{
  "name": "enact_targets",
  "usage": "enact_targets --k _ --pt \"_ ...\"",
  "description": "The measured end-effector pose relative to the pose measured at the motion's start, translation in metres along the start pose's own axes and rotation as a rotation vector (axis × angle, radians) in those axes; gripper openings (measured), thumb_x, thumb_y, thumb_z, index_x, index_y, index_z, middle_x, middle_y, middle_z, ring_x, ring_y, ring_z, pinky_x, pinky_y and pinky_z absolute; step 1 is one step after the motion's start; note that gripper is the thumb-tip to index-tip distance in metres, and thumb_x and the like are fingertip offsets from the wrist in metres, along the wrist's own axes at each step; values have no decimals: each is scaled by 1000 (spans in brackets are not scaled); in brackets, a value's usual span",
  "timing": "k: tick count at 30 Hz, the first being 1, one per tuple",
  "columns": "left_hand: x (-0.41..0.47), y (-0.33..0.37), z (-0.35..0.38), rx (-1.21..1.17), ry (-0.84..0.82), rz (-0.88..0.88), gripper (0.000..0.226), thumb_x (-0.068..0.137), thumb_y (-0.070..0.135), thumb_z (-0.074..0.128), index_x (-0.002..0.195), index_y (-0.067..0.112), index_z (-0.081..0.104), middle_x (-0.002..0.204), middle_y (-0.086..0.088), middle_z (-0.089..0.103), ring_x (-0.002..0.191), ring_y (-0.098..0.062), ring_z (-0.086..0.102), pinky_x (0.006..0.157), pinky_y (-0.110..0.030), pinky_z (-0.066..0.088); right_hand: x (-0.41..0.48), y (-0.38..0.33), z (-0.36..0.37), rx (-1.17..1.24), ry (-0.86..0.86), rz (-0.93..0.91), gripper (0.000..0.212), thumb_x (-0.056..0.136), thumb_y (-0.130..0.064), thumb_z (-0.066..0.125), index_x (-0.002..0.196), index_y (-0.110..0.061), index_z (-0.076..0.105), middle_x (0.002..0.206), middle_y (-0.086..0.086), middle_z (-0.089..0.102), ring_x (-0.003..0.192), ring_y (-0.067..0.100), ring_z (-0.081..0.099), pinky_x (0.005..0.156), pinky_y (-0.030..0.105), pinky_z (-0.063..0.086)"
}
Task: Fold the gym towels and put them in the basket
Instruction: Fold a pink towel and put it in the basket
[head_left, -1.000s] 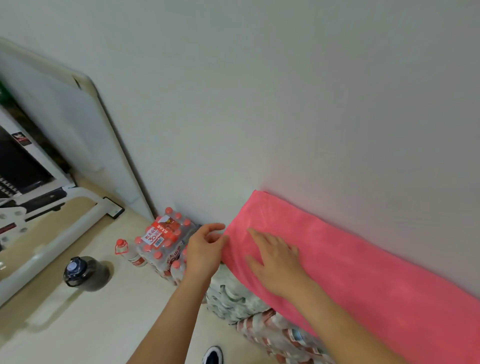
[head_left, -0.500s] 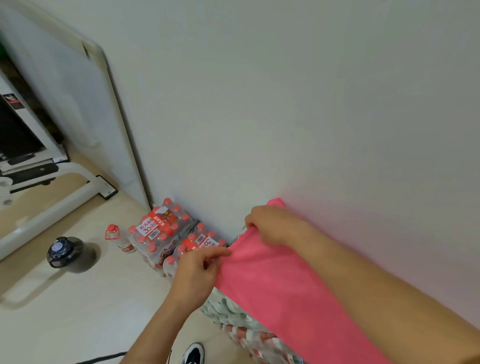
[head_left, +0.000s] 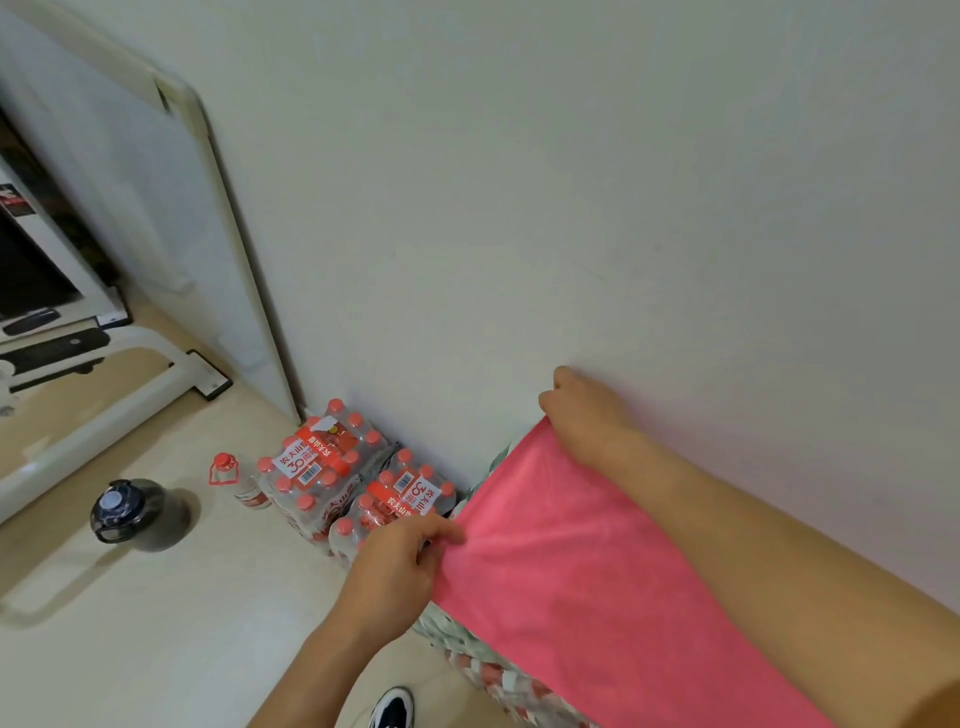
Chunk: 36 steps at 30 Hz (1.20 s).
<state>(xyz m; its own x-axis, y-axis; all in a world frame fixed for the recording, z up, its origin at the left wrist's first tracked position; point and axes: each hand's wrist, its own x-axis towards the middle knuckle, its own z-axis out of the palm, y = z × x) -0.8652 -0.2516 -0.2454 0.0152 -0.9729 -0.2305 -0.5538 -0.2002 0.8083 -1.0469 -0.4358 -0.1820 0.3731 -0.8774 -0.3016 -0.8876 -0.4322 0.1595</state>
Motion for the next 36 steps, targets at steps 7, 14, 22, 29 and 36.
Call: enact_targets --k 7,14,22,29,36 --pt "4 10 -4 14 -79 -15 22 95 21 51 92 36 66 86 22 65 77 4 58 67 -15 45 -4 11 8 54 136 128 25 92 -17 43 100 -14 67 104 10 68 94 32 63 70 32 43" --pt "2 30 -13 -14 -60 -64 20 80 13 65 85 32 65 80 10 62 68 -3 53 63 -21 45 -22 14 -3 1416 92 588 18 91 -10 55 75 -7 64 80 15 68 60 18 63 56 27 55" --pt "-23 111 -6 -4 -129 216 37 71 2 57 80 36 67 77 4 58 69 -9 52 65 -27 46 -80 45 -21 1542 269 611 20 83 2 64 71 -12 56 70 7 57 59 17 57 55 27 55" --pt "-53 181 68 -148 -374 455 38 62 6 49 79 34 67 66 11 42 61 -5 43 60 -18 38 -155 109 -8 1396 512 667 31 77 16 52 78 -14 58 66 5 51 37 9 50 36 18 41" --pt "-86 238 179 -81 -663 597 55 67 -8 50 111 20 68 91 4 49 74 -3 47 72 -17 44 -243 182 24 1306 531 659 33 76 17 47 85 -11 62 74 5 54 58 9 47 48 11 41"
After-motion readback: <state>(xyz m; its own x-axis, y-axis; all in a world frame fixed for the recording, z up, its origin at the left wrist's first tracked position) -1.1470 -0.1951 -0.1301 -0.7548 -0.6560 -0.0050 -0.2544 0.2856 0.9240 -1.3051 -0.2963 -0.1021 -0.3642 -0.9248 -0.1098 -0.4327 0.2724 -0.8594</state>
